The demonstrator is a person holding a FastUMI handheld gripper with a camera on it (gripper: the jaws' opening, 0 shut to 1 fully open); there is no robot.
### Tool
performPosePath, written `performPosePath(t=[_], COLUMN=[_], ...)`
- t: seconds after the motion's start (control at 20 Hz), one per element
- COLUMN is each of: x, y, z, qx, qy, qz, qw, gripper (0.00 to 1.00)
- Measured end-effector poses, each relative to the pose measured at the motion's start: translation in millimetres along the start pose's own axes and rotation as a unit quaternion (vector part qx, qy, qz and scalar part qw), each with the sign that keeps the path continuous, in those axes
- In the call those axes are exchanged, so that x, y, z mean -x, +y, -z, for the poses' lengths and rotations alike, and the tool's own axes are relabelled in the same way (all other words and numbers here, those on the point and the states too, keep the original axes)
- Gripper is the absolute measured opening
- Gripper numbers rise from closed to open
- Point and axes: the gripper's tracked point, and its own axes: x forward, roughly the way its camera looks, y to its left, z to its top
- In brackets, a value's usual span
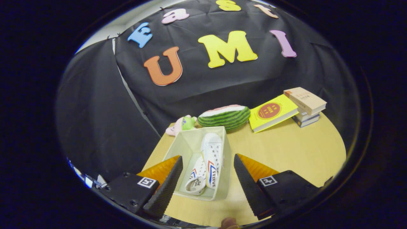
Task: Open the storage box then place both shoes into the box .Put the left shoe in first, then the right shoe, with the right side of both shoes facing outward in a uniform manner.
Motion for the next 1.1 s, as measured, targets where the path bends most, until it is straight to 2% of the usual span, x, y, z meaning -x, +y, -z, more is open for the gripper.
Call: performPosePath(t=[0.3, 0.6, 0.85, 1.1], x=[58.7, 119.6, 175.5, 217.6], y=[-24.2, -39.7, -36.2, -23.6], z=[-10.5, -24.3, -39.0, -44.5], qx=[0.043, 0.098, 0.126, 0.147], qy=[-0.081, -0.16, -0.222, -0.256], qz=[0.047, 0.106, 0.114, 0.119], qw=[0.995, 0.976, 0.96, 0.948], gripper=[1.0, 1.0, 1.0, 1.0])
